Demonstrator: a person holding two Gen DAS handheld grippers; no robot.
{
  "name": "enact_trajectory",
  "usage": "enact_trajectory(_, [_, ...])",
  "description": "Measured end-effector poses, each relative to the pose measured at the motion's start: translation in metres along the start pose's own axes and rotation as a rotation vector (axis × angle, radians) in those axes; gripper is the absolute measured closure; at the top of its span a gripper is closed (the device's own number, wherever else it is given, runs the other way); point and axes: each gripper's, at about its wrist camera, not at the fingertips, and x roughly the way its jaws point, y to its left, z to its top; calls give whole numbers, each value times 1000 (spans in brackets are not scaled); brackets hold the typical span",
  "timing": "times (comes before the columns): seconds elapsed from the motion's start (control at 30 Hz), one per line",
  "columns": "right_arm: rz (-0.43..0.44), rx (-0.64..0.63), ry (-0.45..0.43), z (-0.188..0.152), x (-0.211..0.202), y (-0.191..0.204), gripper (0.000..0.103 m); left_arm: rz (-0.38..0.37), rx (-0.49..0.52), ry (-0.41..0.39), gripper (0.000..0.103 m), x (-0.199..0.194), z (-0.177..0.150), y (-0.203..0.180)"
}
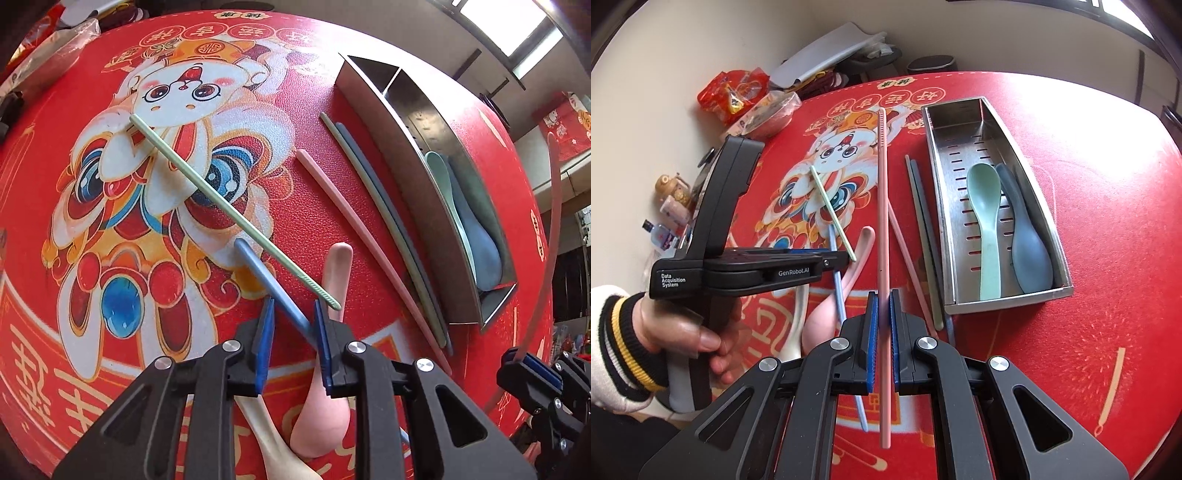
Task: Organize utensils
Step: 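Hold the pink chopstick with the right gripper while the left gripper grasps the blue chopstick, then lower the pink chopstick into the steel tray, open right gripper, while left lifts blue chopstick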
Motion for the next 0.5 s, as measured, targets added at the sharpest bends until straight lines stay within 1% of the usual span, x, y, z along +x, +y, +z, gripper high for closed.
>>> enact_trajectory(0.1, [2, -3, 0, -2, -1, 1, 97, 5, -12, -8, 83, 1, -1, -4])
enact_trajectory(0.17, [1, 0, -2, -4, -3, 1, 97, -45, -34, -11, 91, 1, -2, -11])
enact_trajectory(0.2, [0, 1, -3, -5, -4, 1, 97, -68, -53, -13, 93, -1, -4, -10])
enact_trajectory(0.23, [-2, 2, -5, -5, -6, 0, 97, -75, -63, -20, 96, -3, -5, -9])
enact_trajectory(0.37, [-10, 15, -14, -8, -12, -3, 97, -120, -53, -50, 97, -18, -7, -3])
enact_trajectory(0.5, [-11, 31, -20, -11, -15, -7, 97, -142, -80, -59, 97, -30, -10, 6])
